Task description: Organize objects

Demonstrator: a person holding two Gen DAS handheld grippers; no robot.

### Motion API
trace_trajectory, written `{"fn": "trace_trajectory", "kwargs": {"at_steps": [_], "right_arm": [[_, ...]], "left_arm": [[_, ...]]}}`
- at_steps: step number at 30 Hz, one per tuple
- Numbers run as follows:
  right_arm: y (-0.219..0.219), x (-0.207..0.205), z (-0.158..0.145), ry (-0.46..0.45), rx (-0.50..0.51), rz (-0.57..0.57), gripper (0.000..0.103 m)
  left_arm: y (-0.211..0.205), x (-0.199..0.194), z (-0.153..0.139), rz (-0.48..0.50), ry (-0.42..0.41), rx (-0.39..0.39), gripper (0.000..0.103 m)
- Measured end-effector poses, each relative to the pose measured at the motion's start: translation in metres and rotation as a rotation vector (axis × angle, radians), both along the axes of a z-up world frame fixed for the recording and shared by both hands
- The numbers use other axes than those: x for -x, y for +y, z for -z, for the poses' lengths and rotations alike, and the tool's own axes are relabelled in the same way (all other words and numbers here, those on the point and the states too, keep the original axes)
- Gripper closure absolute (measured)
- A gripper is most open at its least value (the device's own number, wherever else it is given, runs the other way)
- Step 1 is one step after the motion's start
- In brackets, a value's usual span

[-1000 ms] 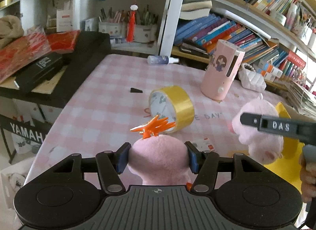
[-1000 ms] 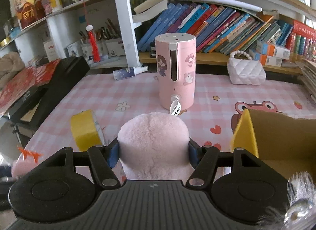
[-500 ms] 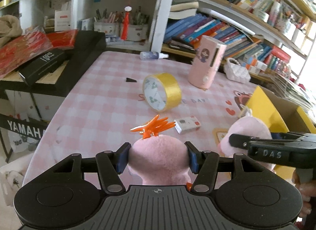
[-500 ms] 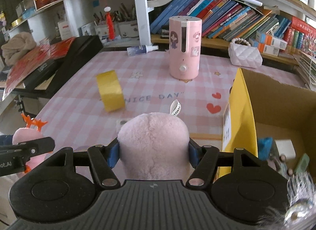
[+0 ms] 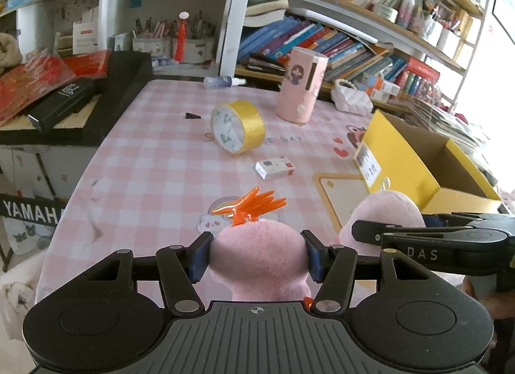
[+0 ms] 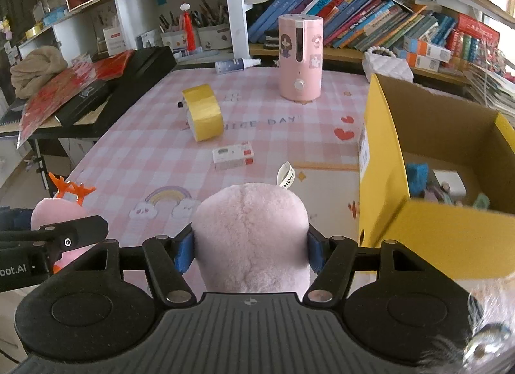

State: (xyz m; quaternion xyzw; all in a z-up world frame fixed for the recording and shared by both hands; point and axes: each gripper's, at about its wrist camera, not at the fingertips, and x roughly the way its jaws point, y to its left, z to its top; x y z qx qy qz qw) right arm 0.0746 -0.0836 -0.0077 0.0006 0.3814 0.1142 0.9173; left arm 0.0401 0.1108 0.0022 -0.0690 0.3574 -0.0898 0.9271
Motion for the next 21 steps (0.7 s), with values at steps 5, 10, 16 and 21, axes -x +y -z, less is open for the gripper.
{"fn": "trace_trajectory", "kwargs": {"at_steps": [5,10,16,21], "right_arm": [[0.0,0.021,0.0,-0.002,0.001,0.014,0.04],[-0.001,0.037,0.0,-0.004,0.007,0.032,0.04],[-0.006,0.054,-0.001,-0.006,0.001,0.051,0.04],[-0.01,0.067,-0.001,-0.006,-0.009,0.076,0.04]], "left_arm": [[-0.001,0.019,-0.001,0.021,0.0,-0.003,0.046],[-0.003,0.032,-0.001,0.038,-0.003,-0.006,0.046],[-0.006,0.043,-0.003,0.061,-0.011,-0.009,0.046],[-0.012,0.051,-0.004,0.089,-0.017,-0.016,0.046]]}}
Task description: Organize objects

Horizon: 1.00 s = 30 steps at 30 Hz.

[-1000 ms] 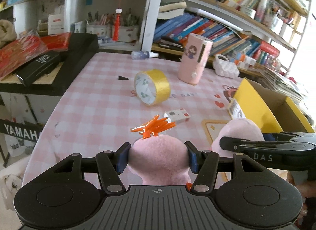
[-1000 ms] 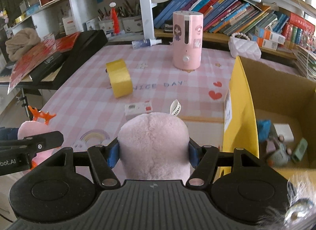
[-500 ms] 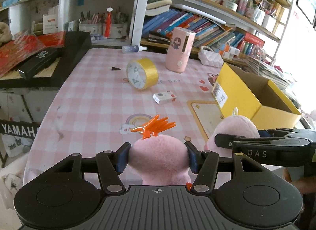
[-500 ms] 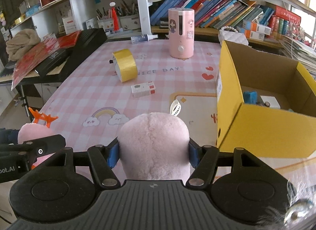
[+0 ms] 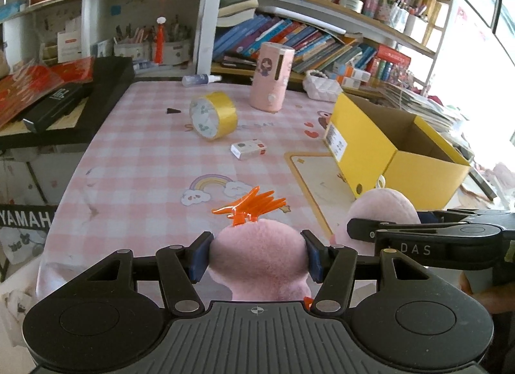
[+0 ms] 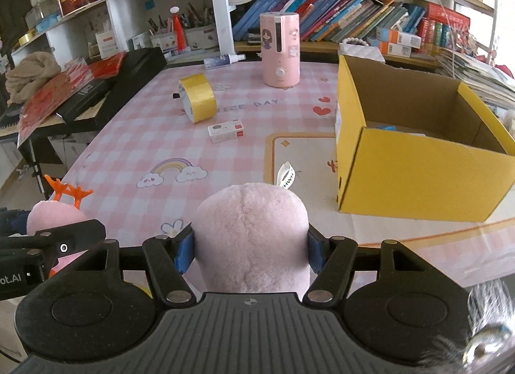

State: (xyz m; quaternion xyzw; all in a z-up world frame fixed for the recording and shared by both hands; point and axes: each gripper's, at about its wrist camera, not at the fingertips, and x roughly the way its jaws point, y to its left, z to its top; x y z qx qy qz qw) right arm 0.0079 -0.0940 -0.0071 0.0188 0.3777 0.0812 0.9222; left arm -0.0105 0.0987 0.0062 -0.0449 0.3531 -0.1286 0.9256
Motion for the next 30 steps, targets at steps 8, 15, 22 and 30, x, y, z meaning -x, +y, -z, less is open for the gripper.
{"fn": "trace_trajectory", "kwargs": {"at_steps": [8,15,22,30], "right_arm": [[-0.013,0.022,0.002,-0.001,-0.01,0.064,0.04],[-0.032,0.044,0.007,0.015,-0.015,0.146,0.04],[-0.049,0.063,0.007,0.023,-0.014,0.235,0.04],[-0.064,0.075,0.007,0.036,-0.006,0.304,0.04]], "left_arm": [[-0.015,0.009,0.003,0.076,0.003,-0.009,0.046],[-0.033,0.015,0.005,0.163,0.009,-0.009,0.046],[-0.051,0.016,0.007,0.247,0.01,-0.007,0.046],[-0.068,0.013,0.006,0.312,0.01,-0.002,0.046]]}}
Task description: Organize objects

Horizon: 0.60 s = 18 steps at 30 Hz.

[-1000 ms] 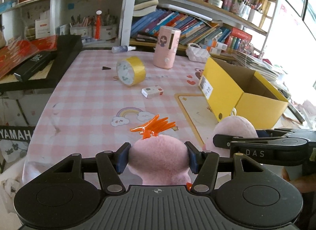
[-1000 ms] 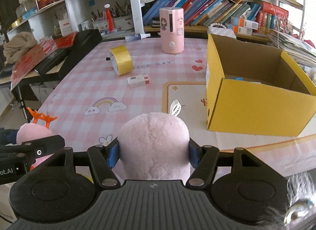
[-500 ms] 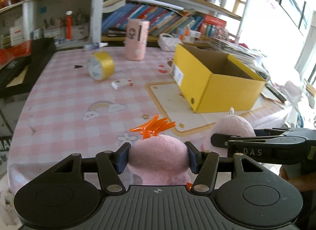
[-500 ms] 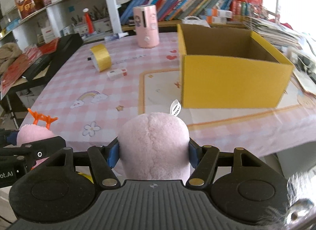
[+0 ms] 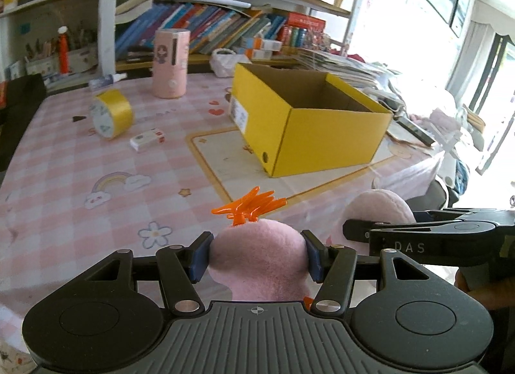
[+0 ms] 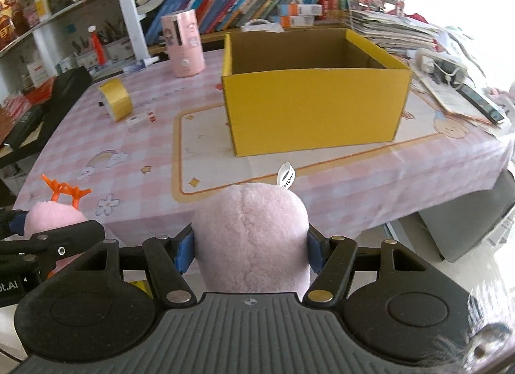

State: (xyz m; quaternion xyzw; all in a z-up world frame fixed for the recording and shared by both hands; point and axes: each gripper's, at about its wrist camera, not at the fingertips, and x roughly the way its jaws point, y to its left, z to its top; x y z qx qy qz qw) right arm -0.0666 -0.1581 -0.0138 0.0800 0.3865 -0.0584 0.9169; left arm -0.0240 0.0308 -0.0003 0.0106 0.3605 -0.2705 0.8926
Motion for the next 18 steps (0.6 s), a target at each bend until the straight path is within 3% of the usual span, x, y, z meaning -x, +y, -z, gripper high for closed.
{"fn": "trace_trajectory", "kwargs": {"at_steps": [18], "right_arm": [[-0.045,0.014,-0.003,0.001,0.003,0.147,0.04]], "left_arm": [[-0.049,-0.009,-0.003,0.135,-0.019,0.004,0.046]]}}
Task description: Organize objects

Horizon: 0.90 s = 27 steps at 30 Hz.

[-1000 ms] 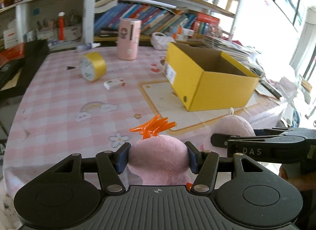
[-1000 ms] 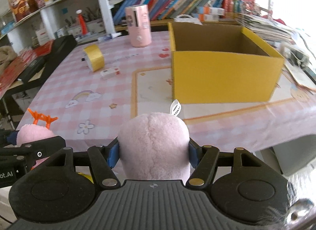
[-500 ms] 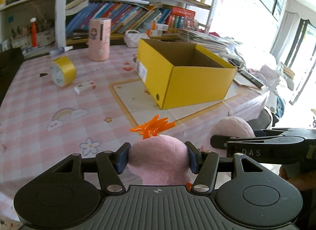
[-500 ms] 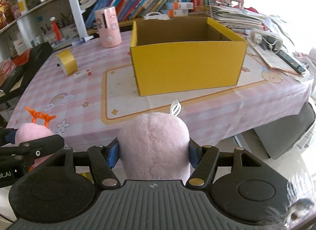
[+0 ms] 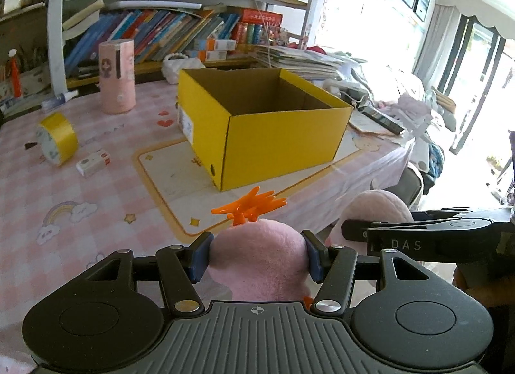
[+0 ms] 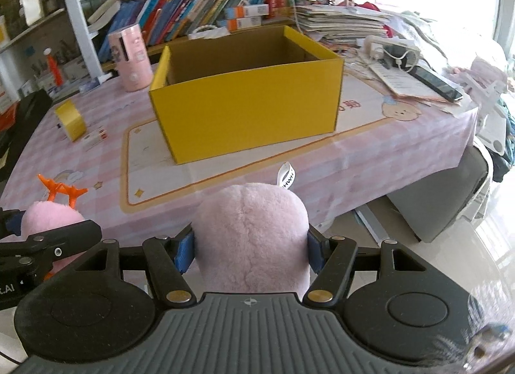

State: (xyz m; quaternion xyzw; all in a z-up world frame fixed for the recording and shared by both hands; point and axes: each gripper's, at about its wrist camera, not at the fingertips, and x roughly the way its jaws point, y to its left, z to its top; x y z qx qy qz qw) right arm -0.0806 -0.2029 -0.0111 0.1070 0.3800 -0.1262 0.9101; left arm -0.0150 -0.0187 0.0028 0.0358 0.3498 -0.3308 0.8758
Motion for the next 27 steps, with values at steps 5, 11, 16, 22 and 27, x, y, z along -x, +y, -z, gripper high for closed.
{"fn": "trace_trajectory", "kwargs": {"at_steps": [5,11,16,22,27], "right_arm": [[-0.009,-0.006,-0.001,-0.004,0.0,0.003,0.04],[-0.02,-0.016,-0.003,-0.008,0.001,-0.003,0.04],[-0.033,-0.026,-0.006,-0.016,0.003,-0.006,0.04],[-0.053,-0.04,-0.013,-0.046,0.012,-0.011,0.04],[-0.072,-0.056,-0.024,-0.087,0.025,-0.011,0.04]], "left_arm": [[-0.009,-0.005,-0.002,0.002,-0.012,0.001,0.046],[-0.021,-0.012,-0.005,0.0,-0.03,0.001,0.046],[-0.032,-0.02,-0.011,-0.002,-0.057,0.009,0.046],[-0.05,-0.032,-0.022,-0.002,-0.101,0.028,0.046],[-0.065,-0.045,-0.034,-0.01,-0.146,0.053,0.046]]}}
